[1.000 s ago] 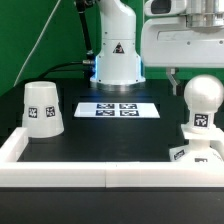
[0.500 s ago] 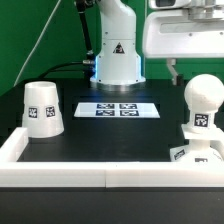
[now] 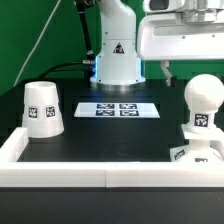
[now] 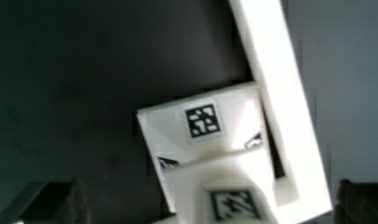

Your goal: Assemble lamp

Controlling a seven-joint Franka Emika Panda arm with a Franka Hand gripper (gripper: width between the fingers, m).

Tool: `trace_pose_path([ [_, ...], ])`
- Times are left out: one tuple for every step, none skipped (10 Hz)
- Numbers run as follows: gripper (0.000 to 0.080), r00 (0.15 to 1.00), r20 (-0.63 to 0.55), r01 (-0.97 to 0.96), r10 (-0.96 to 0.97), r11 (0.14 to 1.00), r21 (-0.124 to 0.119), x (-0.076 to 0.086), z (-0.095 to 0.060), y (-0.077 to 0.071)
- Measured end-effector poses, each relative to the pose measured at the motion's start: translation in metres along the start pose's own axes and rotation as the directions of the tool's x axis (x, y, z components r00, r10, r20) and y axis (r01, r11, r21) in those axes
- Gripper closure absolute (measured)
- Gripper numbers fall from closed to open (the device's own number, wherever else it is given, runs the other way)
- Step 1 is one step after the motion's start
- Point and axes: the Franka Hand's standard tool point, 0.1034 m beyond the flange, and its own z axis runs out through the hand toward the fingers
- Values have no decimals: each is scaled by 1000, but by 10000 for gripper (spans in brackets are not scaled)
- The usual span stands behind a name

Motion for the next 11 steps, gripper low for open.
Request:
trace_pose_path([
  [101,1000,1,21,-21,1000,-3,-13,4,25],
  [101,998,-3,61,-61,998,-6,-20,9,47],
  [101,995,-10,95,-95,995,-8,-22,13,66],
  [101,995,-9,102,-103,995,-12,-23,16,84],
  [101,995,-9,96,-96,995,-12,-20,16,94],
  [101,995,-8,100,-100,995,-11,-20,16,91],
  [101,994,-7,106,-106,994,-11,-21,16,92],
  [101,995,-7,104,-104,994,-12,-20,16,94],
  [101,994,-7,105,-105,994,-12,-20,17,94],
  [101,989,-5,144,-145,989,-14,-20,17,101],
  [101,985,8,174,-174,984,-21,-24,20,128],
])
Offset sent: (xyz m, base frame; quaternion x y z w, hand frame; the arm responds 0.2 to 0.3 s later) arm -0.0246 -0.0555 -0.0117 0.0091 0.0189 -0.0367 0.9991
